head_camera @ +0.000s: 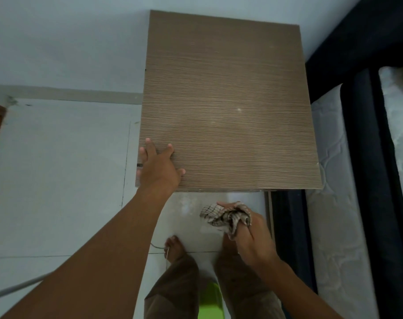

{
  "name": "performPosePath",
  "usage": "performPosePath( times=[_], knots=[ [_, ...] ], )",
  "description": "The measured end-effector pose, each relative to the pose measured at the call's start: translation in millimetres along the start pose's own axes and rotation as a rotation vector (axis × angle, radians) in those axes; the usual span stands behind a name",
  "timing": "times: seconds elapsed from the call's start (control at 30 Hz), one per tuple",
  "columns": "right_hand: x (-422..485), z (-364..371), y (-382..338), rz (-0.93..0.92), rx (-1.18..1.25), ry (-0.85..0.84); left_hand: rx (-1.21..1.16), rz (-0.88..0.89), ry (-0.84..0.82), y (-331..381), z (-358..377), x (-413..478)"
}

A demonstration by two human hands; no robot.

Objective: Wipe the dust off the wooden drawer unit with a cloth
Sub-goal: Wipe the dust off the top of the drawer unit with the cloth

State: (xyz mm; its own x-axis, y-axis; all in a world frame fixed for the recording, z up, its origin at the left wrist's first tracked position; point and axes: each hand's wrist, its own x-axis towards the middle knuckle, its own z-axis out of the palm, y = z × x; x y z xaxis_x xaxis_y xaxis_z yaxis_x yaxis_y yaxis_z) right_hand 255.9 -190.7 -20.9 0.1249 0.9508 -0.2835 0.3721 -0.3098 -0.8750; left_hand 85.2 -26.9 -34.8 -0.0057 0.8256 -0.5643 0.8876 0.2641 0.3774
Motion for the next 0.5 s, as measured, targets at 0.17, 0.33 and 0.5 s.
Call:
performPosePath(
  times=[0.17, 0.33, 0.5],
  knots=[
    [-4, -26, -31, 0.147, 0.123, 0.428, -0.011, 0.006, -0.003, 1, -1, -1],
    [41, -53, -20, 0.162, -0.063, 0.602, 0.006, 0.013, -0.006, 0, -1, -2],
    [67, -23, 20, 0.21, -0.306, 0.397, 0.035, 0.013, -0.01, 2, -2, -2]
  ],
)
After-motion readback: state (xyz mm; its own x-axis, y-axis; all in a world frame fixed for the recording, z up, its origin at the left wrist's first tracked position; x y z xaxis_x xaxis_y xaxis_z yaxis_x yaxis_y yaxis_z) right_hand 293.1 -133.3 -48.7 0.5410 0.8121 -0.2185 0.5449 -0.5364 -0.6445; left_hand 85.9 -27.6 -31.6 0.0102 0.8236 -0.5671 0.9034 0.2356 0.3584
